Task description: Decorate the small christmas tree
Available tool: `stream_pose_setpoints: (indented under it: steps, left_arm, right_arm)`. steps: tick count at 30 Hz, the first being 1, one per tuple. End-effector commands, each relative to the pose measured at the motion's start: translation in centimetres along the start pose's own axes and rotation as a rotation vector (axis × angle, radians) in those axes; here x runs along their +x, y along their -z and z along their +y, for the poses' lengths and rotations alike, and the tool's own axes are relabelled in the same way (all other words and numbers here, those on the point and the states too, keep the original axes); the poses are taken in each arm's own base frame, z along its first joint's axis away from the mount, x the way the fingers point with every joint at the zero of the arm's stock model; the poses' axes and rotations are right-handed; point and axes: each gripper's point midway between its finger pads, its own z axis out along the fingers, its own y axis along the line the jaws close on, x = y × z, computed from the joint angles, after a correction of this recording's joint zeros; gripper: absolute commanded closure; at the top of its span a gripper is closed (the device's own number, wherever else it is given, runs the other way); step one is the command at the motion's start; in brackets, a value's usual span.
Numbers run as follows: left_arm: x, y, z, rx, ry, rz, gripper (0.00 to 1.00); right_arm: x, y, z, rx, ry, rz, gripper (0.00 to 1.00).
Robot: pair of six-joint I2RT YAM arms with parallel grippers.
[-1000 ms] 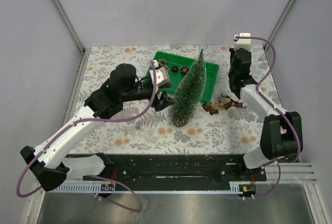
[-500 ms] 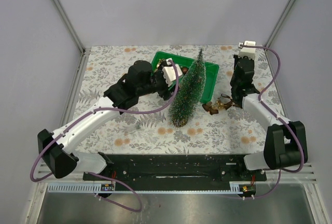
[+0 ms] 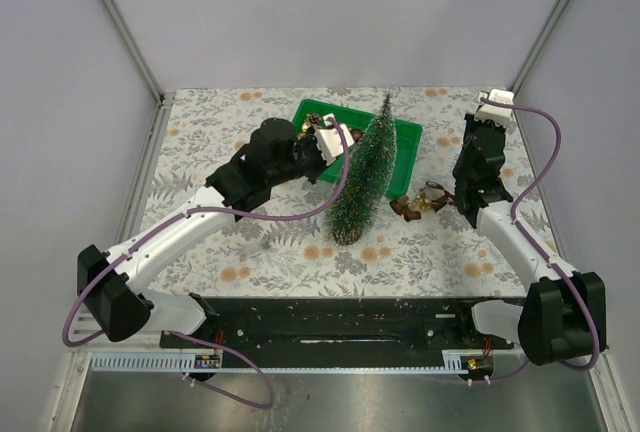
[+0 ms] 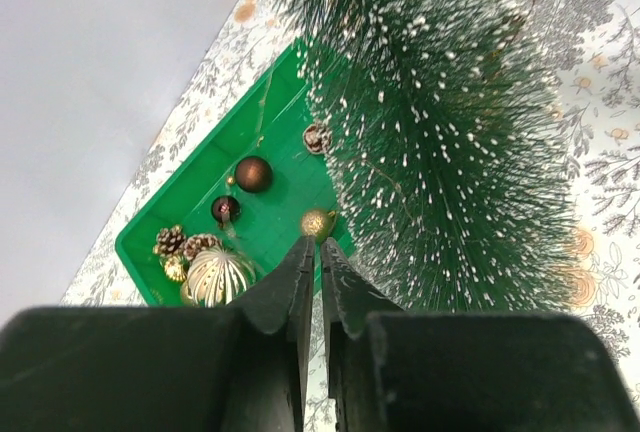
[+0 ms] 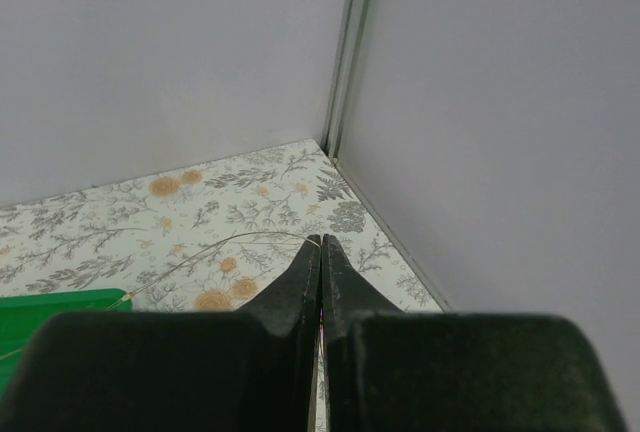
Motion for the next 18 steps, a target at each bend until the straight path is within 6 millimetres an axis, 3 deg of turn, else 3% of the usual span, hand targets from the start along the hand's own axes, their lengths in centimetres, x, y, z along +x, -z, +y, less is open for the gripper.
stream_pose_setpoints:
  steps: [1, 4, 5, 7, 8, 10, 14, 18]
  left_arm:
    - [-1.0, 0.5, 1.8, -0.107, -0.006, -0.037, 0.90]
    - [1.3, 0.8, 2.1, -0.155, 0.011, 0.024, 0.90]
    - [1.9, 0.8, 1.8, -0.149, 0.010, 0.036, 0.85]
    - [2.4, 1.2, 1.4, -0.142, 0.011, 0.033, 0.66]
    - [2.4, 1.3, 1.1, -0.135, 0.016, 0.028, 0.48]
    - [2.3, 1.6, 0.8, -0.123, 0.021, 0.024, 0.37]
    - [0.9, 2.7, 1.1, -0.130, 0.014, -0.004, 0.23]
    - [-1.2, 5.2, 1.4, -0.138, -0.006, -0.045, 0.22]
  right_arm:
    - [-1.6, 1.1, -3.5, 0.142, -0.044, -0.039, 1.00]
    - [-0.8, 1.9, -6.3, 0.261, -0.039, -0.016, 1.00]
    - [-0.6, 2.2, -7.3, 0.299, -0.041, -0.010, 1.00]
    - [-0.7, 3.1, -8.7, 0.346, -0.058, -0.014, 1.00]
    - [-0.9, 3.6, -9.2, 0.354, -0.072, -0.021, 1.00]
    - [-1.9, 4.9, -10.3, 0.363, -0.108, -0.036, 1.00]
    - [-2.9, 8.0, -10.3, 0.212, -0.145, 0.005, 1.00]
    - [-2.9, 11.9, -8.3, -0.063, -0.133, 0.091, 1.00]
